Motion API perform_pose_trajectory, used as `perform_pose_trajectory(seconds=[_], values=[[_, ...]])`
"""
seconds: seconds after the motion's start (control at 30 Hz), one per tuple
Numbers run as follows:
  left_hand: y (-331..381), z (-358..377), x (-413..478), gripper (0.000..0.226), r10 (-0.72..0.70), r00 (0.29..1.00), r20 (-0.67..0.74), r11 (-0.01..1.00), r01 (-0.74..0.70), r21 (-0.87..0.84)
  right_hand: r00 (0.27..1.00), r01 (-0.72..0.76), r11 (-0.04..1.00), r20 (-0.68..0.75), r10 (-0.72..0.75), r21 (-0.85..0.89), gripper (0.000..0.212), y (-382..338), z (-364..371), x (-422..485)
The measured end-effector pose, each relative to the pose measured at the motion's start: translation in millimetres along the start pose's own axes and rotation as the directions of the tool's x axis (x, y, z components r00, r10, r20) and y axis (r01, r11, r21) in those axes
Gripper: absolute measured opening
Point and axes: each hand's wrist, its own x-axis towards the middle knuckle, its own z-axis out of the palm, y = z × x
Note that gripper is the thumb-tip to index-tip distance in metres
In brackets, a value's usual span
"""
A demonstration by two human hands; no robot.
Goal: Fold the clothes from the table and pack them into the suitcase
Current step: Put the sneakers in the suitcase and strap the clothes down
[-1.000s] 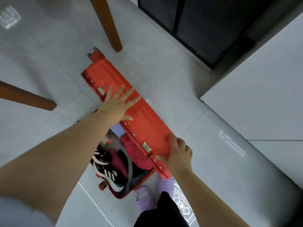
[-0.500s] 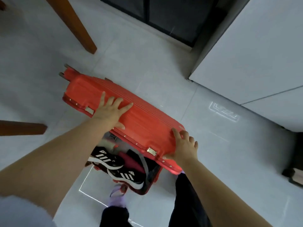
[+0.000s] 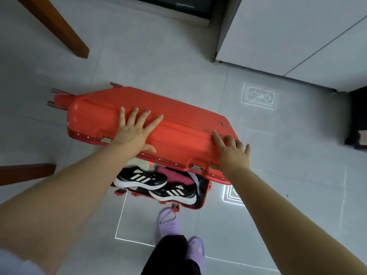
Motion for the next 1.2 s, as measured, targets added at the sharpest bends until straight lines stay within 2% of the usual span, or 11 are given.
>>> perform_pose_trajectory(seconds=[0.2,0.37,0.5,0.67,0.8,0.9,1.0,1.1,1.2], values=[[6,19,-12,0.109,-0.012,1.000,-0.021,0.999,0.013,0.032,0.990,0.016,0.983,-0.140,0.010,0.183,0.095,-10,32,-10],[13,42,-24,0.112,-0.058,0.998,-0.022,0.993,0.060,0.102,0.975,0.068,0.967,-0.223,-0.012,0.247,0.089,-26,66,-16],[30,74,-45,0.127,-0.128,0.991,-0.036,0.987,0.131,0.098,0.964,0.054,0.984,-0.265,-0.007,0.172,0.090,-36,109,-36],[31,118,-62,0.121,-0.099,0.988,-0.121,0.994,0.103,0.028,0.939,0.047,0.995,-0.345,-0.012,0.091,0.091,-44,160,-42],[28,148,-65,0.118,-0.014,0.995,-0.097,0.994,0.025,0.107,0.847,0.012,0.999,-0.531,0.010,0.037,0.093,-52,201,-43],[24,174,-70,0.117,0.012,0.984,-0.176,0.999,-0.005,0.044,0.753,0.001,0.999,-0.658,-0.025,-0.037,0.094,-54,231,-40],[25,208,-77,0.117,0.065,0.968,-0.241,0.998,-0.056,0.042,0.707,-0.030,0.999,-0.707,-0.010,-0.045,0.088,-58,266,-42],[27,262,-74,0.118,0.103,0.878,-0.468,0.995,-0.094,0.044,0.645,-0.053,0.995,-0.763,-0.028,-0.082,0.073,-61,308,-39],[33,311,-70,0.118,0.102,0.795,-0.598,0.994,-0.100,0.037,0.592,-0.021,0.997,-0.804,-0.050,-0.077,0.067,-60,349,-30]])
